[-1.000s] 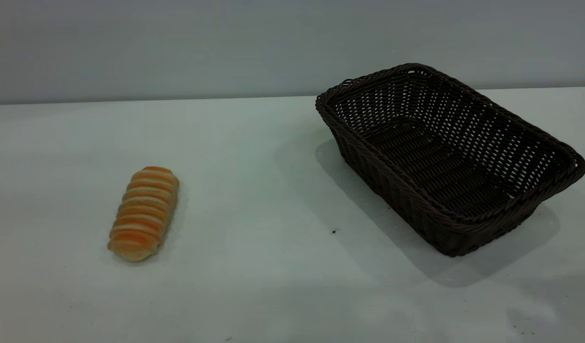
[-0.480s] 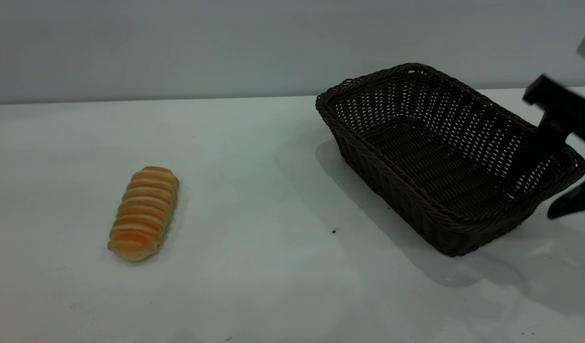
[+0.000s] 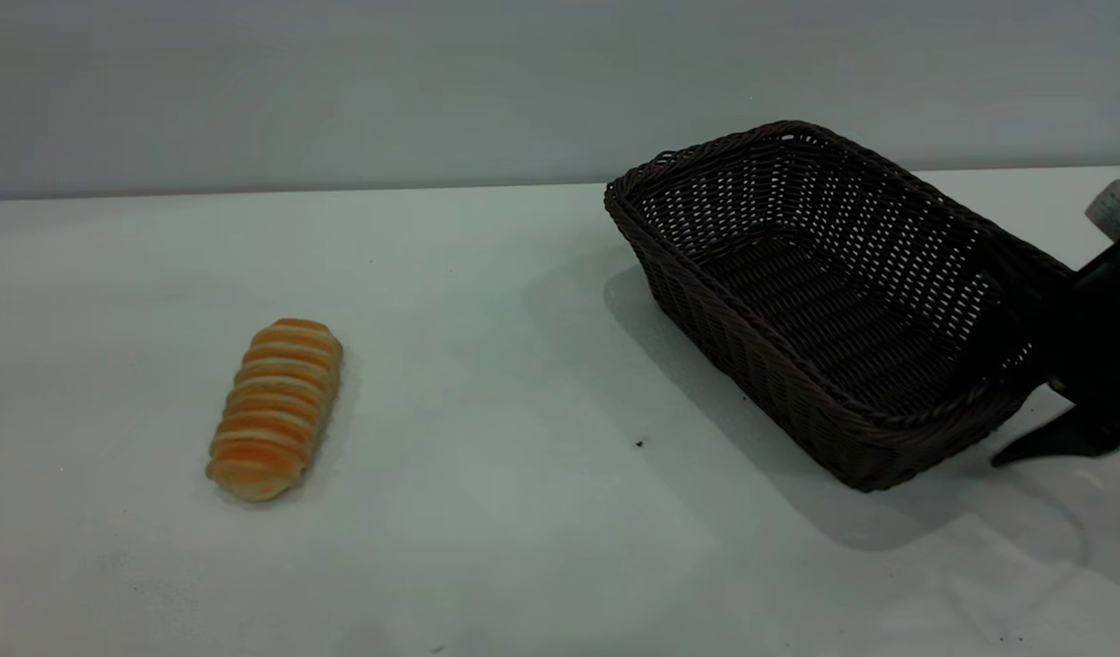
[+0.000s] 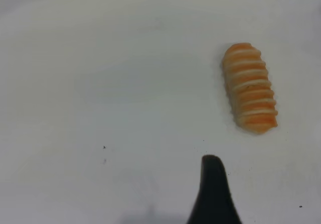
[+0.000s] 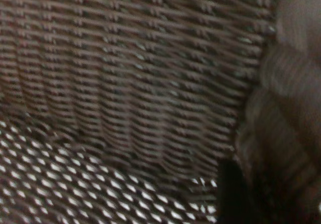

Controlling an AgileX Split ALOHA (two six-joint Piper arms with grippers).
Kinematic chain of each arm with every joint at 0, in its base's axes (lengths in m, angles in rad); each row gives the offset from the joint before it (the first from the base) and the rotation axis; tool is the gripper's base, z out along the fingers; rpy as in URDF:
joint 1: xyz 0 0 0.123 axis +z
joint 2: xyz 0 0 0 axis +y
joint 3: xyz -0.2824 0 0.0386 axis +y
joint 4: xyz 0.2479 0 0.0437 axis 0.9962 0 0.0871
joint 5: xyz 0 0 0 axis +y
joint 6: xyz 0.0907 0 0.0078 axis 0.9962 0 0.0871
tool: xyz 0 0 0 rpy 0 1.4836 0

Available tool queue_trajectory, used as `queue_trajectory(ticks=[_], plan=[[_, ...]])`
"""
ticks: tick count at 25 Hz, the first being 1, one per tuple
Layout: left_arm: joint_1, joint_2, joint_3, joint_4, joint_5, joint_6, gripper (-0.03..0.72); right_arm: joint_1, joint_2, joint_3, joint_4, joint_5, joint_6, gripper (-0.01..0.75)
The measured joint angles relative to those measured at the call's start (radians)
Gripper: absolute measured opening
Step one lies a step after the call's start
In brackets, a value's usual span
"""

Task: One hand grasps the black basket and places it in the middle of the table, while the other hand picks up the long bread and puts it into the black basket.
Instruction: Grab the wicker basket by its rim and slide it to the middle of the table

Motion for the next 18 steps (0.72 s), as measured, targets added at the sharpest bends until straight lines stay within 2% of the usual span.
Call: queue_trajectory(ticks=[3,5,9,12,18], plan=[[0.000,0.000,0.000,0.000,-0.001,0.001,0.579,0.000,0.004,-0.014,0.011,-0.001,-0.001,0.159],[0.000,0.000,0.000,-0.001,0.001,0.001,0.579,-0.002,0.003,-0.019,0.024,-0.003,0.003,0.092],[0.000,0.000,0.000,-0.001,0.002,0.001,0.579,-0.003,0.001,-0.030,-0.008,0.020,-0.009,0.092],[0.000,0.000,0.000,-0.001,0.002,0.001,0.579,-0.004,0.001,-0.102,-0.125,0.084,-0.008,0.092],[0.000,0.000,0.000,-0.001,0.002,0.001,0.579,0.036,0.067,-0.408,-0.505,0.423,0.019,0.092]])
